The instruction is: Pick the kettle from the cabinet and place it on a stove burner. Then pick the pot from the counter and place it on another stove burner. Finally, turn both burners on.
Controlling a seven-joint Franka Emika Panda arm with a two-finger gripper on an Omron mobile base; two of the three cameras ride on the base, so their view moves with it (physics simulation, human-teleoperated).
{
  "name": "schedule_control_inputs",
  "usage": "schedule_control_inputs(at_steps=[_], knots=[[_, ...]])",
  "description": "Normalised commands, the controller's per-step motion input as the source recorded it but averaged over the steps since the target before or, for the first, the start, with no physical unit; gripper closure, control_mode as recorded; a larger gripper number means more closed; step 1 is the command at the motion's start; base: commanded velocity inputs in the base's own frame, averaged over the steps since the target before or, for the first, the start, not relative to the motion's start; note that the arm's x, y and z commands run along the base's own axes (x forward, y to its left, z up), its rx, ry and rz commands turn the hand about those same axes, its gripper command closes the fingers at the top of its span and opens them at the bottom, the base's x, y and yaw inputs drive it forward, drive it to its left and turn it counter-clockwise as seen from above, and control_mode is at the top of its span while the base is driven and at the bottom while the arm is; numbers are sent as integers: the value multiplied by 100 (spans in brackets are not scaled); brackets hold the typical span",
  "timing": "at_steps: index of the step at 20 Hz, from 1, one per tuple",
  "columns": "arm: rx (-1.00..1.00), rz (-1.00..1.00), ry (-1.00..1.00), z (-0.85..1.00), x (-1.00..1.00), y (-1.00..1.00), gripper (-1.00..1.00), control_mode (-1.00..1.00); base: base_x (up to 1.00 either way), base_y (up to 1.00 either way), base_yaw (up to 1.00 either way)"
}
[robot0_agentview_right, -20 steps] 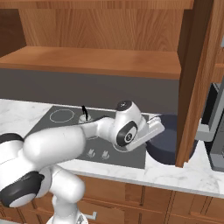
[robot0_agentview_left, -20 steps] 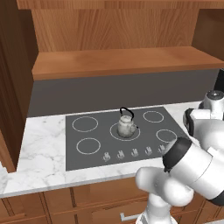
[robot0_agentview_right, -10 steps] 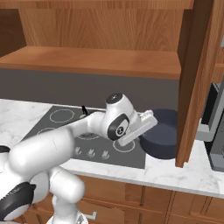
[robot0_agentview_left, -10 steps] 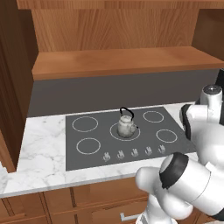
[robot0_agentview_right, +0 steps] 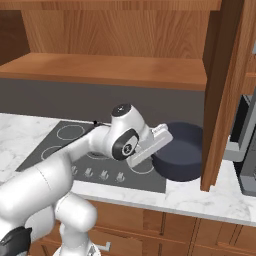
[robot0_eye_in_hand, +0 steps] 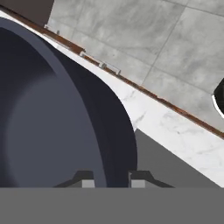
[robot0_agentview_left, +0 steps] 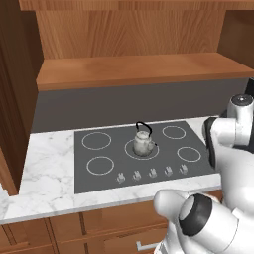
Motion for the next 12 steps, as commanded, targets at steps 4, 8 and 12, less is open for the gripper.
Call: schedule_control_inputs(at_steps=[4,8,12], knots=[[0,6,2,18,-24,30,100,-100,0,0,0],[0,6,4,14,-25,32,100,-100,0,0,0],[0,8,3,13,-25,38,100,-100,0,0,0]])
